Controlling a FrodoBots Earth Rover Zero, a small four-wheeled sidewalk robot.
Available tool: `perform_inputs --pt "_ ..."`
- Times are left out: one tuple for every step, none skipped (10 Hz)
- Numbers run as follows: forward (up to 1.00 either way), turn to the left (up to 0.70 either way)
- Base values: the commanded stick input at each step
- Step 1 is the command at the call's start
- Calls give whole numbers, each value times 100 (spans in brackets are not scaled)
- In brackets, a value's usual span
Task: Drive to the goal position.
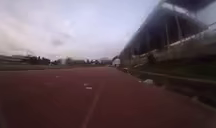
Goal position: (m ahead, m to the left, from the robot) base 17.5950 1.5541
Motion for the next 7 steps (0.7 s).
perform_inputs --pt "70 -12" --pt "70 -12" --pt "70 -35" --pt "70 -35" --pt "70 -18" --pt "70 0" --pt "70 0"
